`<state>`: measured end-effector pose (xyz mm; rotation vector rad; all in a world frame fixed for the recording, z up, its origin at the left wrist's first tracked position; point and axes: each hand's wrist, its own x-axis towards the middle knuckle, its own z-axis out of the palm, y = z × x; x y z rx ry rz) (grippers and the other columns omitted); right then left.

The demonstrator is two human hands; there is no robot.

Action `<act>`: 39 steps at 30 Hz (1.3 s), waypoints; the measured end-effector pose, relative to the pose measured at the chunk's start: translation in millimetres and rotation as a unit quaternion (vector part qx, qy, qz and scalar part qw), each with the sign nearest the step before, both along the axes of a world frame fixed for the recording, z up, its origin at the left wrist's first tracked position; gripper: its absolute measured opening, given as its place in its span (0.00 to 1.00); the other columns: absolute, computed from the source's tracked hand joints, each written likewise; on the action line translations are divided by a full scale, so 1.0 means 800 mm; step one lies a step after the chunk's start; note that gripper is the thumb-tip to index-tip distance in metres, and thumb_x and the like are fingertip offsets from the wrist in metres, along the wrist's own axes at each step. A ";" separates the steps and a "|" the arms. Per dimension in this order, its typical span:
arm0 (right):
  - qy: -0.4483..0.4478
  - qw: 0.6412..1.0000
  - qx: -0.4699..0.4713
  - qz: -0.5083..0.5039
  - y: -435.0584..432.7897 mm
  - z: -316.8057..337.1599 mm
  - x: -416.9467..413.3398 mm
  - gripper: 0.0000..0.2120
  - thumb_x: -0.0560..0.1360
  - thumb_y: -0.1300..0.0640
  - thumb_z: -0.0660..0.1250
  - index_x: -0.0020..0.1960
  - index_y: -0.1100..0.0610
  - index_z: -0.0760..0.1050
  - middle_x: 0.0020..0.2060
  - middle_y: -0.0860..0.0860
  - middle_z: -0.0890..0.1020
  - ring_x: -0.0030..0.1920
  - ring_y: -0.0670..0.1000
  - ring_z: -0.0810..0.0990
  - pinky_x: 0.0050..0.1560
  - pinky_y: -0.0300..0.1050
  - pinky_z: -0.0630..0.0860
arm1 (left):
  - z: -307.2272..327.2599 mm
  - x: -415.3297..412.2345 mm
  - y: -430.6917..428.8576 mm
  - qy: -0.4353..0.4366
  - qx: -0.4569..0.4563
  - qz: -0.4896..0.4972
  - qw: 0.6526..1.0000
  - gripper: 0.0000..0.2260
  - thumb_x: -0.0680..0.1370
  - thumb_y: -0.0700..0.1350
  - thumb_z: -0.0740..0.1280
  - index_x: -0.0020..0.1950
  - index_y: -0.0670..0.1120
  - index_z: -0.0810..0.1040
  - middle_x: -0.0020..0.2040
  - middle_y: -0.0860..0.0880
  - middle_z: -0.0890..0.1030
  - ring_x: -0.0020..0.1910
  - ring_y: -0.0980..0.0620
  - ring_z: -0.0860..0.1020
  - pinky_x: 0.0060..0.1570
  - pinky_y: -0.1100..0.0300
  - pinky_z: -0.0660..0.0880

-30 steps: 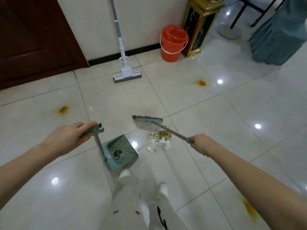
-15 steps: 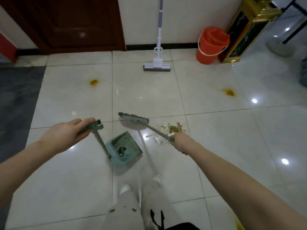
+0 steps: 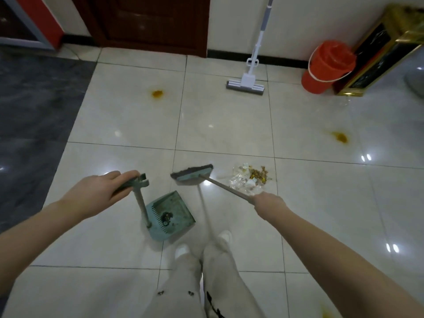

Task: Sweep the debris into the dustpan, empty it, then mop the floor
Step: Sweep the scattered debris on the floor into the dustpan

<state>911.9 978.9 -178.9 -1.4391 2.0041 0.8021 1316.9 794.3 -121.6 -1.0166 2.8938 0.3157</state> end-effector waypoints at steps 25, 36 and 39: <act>0.027 0.970 -0.011 -0.240 0.313 0.078 -0.029 0.16 0.81 0.51 0.58 0.69 0.43 0.68 0.44 0.50 0.78 0.41 0.51 0.79 0.41 0.44 0.78 | -0.012 -0.139 -0.006 0.023 -0.020 -0.175 0.984 0.19 0.78 0.59 0.55 0.68 0.56 0.65 0.41 0.50 0.76 0.26 0.48 0.74 0.22 0.58 0.72; -0.004 0.948 0.030 -0.317 0.355 0.031 0.011 0.14 0.81 0.50 0.59 0.65 0.45 0.73 0.47 0.49 0.79 0.44 0.50 0.80 0.46 0.46 0.80 | -0.020 -0.177 0.007 0.000 -0.016 -0.212 0.977 0.20 0.79 0.60 0.51 0.68 0.56 0.65 0.42 0.51 0.76 0.25 0.47 0.75 0.22 0.61 0.69; -0.011 0.940 0.009 -0.342 0.342 0.017 0.016 0.11 0.81 0.51 0.58 0.61 0.48 0.73 0.44 0.50 0.78 0.42 0.52 0.80 0.43 0.46 0.79 | -0.022 -0.190 0.007 -0.011 -0.017 -0.212 0.977 0.18 0.78 0.56 0.58 0.67 0.56 0.64 0.43 0.50 0.77 0.25 0.47 0.75 0.22 0.60 0.70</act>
